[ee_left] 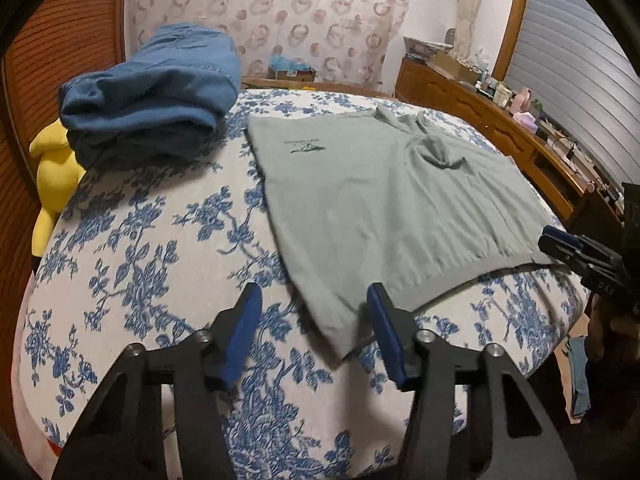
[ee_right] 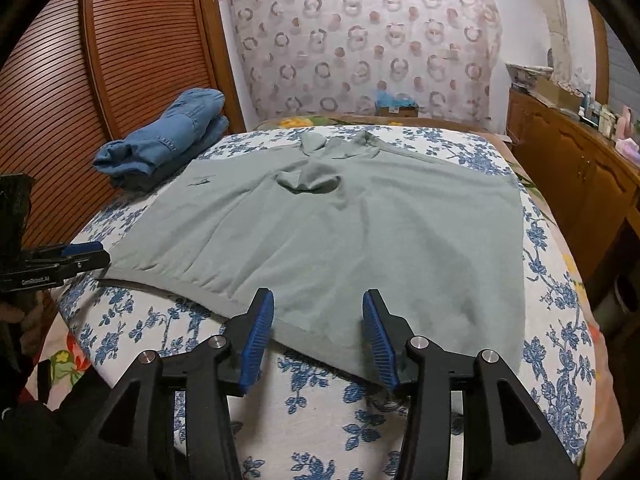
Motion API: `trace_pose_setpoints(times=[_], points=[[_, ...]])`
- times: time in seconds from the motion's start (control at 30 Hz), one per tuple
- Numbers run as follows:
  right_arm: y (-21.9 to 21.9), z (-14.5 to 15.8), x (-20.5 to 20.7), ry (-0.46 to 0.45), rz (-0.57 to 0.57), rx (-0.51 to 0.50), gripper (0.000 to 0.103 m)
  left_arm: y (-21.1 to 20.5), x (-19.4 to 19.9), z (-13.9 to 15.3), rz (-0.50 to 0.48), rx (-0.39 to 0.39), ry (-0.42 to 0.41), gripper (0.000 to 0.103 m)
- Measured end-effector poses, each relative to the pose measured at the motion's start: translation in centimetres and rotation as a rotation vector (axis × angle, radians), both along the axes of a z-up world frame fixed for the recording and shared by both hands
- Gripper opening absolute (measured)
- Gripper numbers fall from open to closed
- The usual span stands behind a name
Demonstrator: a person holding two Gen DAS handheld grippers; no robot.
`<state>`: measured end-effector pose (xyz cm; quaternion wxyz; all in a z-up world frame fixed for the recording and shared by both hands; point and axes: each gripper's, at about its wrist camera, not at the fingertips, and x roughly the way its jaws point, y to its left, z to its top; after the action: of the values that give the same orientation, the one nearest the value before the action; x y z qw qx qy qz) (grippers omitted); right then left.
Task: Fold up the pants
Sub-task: 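Grasp the shirt hem corner with the left gripper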
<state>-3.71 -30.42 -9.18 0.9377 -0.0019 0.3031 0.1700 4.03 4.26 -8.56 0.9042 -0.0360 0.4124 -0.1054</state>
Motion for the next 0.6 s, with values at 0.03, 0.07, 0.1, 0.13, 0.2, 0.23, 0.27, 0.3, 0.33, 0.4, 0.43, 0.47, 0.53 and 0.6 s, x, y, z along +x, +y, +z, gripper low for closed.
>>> trace_pose_setpoints(times=[0.03, 0.07, 0.1, 0.13, 0.2, 0.23, 0.27, 0.3, 0.33, 0.4, 0.43, 0.47, 0.53, 0.6], points=[[0.1, 0.0, 0.0, -0.001, 0.002, -0.003, 0.048, 0.1, 0.0, -0.2, 0.002, 0.005, 0.005, 0.049], [0.3, 0.0, 0.0, -0.003, 0.004, -0.006, 0.048, 0.0, 0.0, -0.4, 0.002, 0.009, 0.011, 0.047], [0.4, 0.0, 0.0, -0.004, 0.006, -0.008, 0.048, 0.0, 0.0, -0.6, 0.002, 0.012, 0.015, 0.046], [0.4, 0.0, -0.1, -0.005, 0.008, -0.008, 0.049, 0.0, -0.1, -0.6, 0.002, 0.017, 0.009, 0.046], [0.5, -0.1, -0.1, -0.007, 0.01, -0.008, 0.049, -0.3, -0.1, -0.7, -0.001, 0.032, 0.003, 0.045], [0.6, -0.1, -0.1, -0.007, 0.009, -0.006, 0.049, -0.2, -0.3, -0.7, -0.004, 0.033, 0.002, 0.045], [0.5, -0.1, -0.1, -0.008, 0.008, -0.004, 0.051, -0.3, -0.2, -0.7, -0.008, 0.034, 0.001, 0.045], [0.5, -0.1, -0.1, -0.008, 0.005, -0.003, 0.052, -0.5, -0.3, -0.6, -0.015, 0.034, 0.0, 0.045], [0.5, -0.2, -0.1, -0.009, 0.002, -0.004, 0.054, -0.5, -0.2, -0.6, -0.019, 0.03, 0.0, 0.043], [0.6, -0.2, -0.1, -0.008, -0.002, -0.007, 0.055, -0.8, -0.1, -0.7, -0.026, 0.031, -0.002, 0.035], [0.6, -0.3, -0.1, -0.007, -0.001, -0.007, 0.055, -0.9, -0.1, -0.7, -0.027, 0.032, -0.004, 0.033], [0.6, -0.2, -0.1, -0.007, 0.0, -0.006, 0.056, -1.0, 0.0, -0.7, -0.027, 0.036, -0.006, 0.029], [0.5, -0.2, -0.1, -0.006, 0.0, -0.006, 0.056, -1.0, 0.1, -0.7, -0.019, 0.034, -0.007, 0.025], [0.4, -0.3, -0.1, -0.004, -0.003, -0.004, 0.056, -0.9, 0.3, -0.7, -0.024, 0.011, -0.003, 0.014]])
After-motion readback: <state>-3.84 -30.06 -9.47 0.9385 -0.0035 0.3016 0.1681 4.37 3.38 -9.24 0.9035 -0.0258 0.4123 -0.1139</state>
